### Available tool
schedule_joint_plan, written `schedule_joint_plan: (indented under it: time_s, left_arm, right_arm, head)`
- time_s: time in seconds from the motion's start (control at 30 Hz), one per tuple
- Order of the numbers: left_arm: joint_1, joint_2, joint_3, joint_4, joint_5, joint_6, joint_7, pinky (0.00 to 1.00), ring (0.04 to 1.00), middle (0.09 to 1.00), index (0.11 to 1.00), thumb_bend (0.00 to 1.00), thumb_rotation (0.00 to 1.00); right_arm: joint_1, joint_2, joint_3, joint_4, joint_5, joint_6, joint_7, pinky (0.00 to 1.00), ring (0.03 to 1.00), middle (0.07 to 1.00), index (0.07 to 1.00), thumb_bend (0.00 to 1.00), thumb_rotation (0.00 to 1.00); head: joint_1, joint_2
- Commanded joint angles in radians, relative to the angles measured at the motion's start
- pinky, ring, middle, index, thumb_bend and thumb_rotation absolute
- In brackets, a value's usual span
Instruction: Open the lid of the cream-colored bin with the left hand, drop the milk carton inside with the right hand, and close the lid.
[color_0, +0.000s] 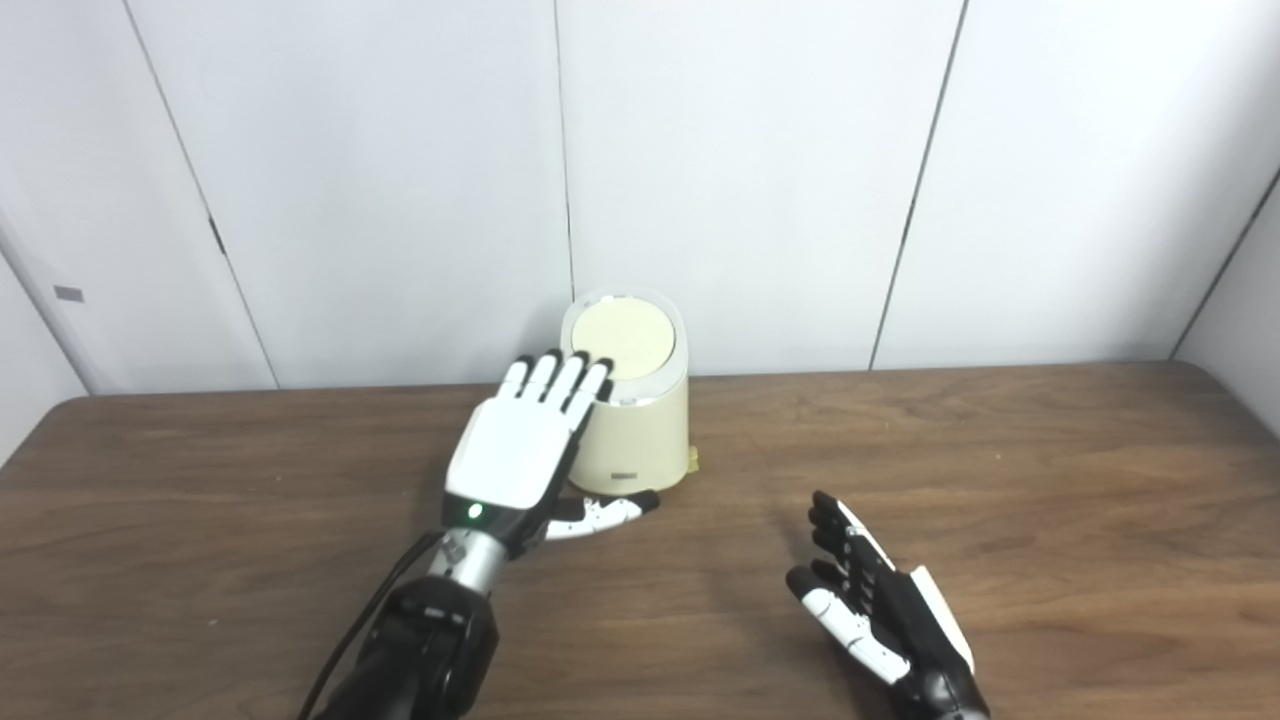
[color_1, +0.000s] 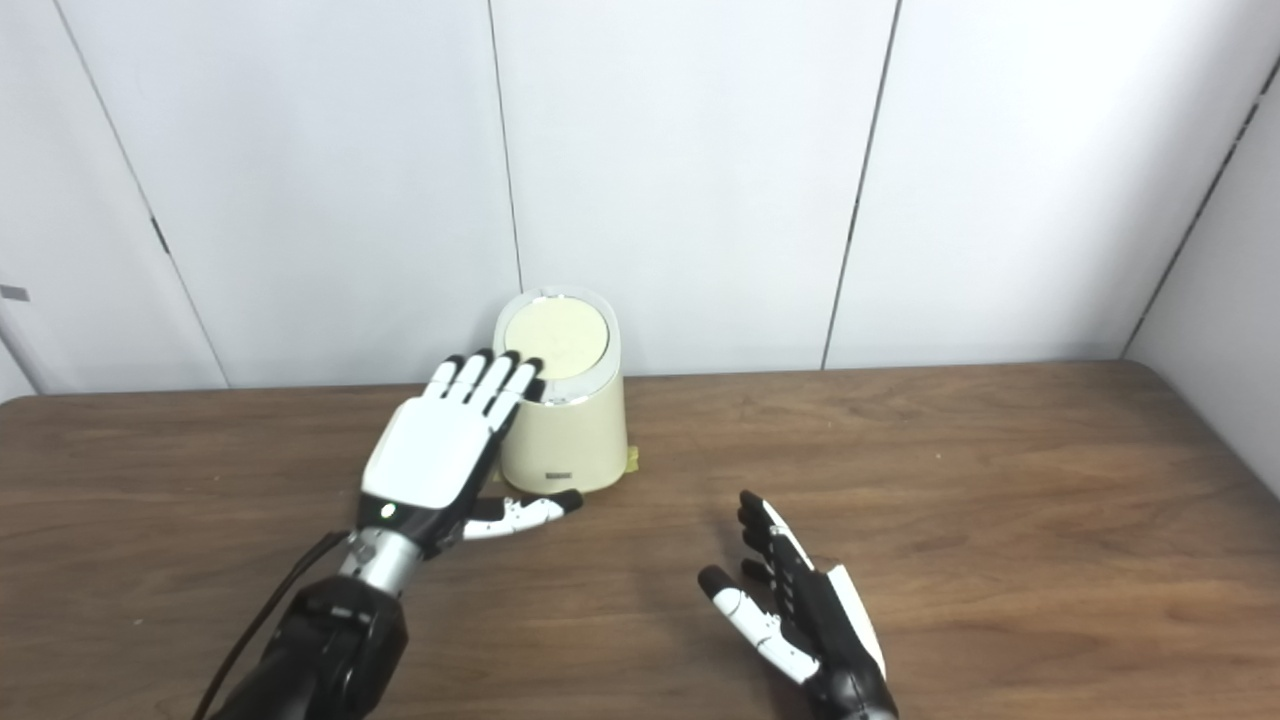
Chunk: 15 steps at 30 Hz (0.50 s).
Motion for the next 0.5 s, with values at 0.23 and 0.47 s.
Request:
schedule_joint_plan:
  time_s: [0.23, 0.47]
  left_arm:
    - [0.152, -0.017, 0.128, -0.208, -0.139, -0.046, 0.080, 1.00, 1.000, 1.000, 1.000, 0.54, 0.85]
    - [0.301, -0.042, 0.234, -0.251, -0.360, -0.197, 0.177, 1.00, 1.000, 1.000, 1.000, 0.47, 0.99]
  right_arm:
    - [0.007, -0.018, -0.005, 0.010, -0.015, -0.020, -0.001, 0.89, 0.929, 0.933, 0.940, 0.51, 0.68]
    - [0.005, -0.019, -0.015, 0.013, -0.004, -0.019, 0.001, 0.89, 0.922, 0.936, 0.950, 0.51, 0.67]
  head:
    - [0.002, 0.000]
    - [0.004, 0.001]
